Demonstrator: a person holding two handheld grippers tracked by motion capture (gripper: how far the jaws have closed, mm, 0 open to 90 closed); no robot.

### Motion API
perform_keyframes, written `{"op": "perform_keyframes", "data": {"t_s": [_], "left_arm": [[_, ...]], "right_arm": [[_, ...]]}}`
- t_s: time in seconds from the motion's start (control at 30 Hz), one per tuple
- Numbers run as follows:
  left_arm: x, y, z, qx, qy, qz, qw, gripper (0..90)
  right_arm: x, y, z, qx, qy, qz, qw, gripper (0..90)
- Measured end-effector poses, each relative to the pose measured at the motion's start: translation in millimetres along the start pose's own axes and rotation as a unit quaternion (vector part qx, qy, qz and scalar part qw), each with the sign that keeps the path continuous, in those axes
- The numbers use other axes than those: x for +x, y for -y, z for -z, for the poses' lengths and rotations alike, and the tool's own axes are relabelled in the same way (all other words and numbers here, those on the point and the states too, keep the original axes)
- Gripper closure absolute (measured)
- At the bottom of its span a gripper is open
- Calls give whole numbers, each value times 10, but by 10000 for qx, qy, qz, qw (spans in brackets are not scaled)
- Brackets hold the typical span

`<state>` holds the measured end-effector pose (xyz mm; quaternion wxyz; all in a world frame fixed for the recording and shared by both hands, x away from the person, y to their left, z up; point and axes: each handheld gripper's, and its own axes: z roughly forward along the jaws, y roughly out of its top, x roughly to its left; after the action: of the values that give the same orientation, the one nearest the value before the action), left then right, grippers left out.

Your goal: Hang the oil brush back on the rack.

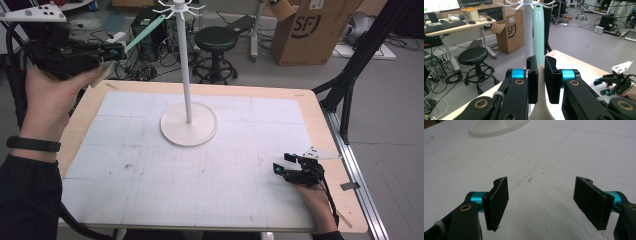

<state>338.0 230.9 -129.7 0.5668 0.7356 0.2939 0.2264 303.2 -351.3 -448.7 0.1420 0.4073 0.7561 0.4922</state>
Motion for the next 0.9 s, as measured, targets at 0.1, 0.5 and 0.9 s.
{"op": "perform_keyframes", "data": {"t_s": [0.1,0.5,0.9], "left_arm": [[-3,3,-20,22,-2,-10,10000,821],[-11,12,-92,113,-26,-42,9999,821],[46,72,-153,154,-109,53,9998,821]], "right_arm": [[0,0,0,0,5,3,10000,277],[0,0,0,3,-1,9,10000,277],[1,-1,-1,5,0,14,10000,277]]}}
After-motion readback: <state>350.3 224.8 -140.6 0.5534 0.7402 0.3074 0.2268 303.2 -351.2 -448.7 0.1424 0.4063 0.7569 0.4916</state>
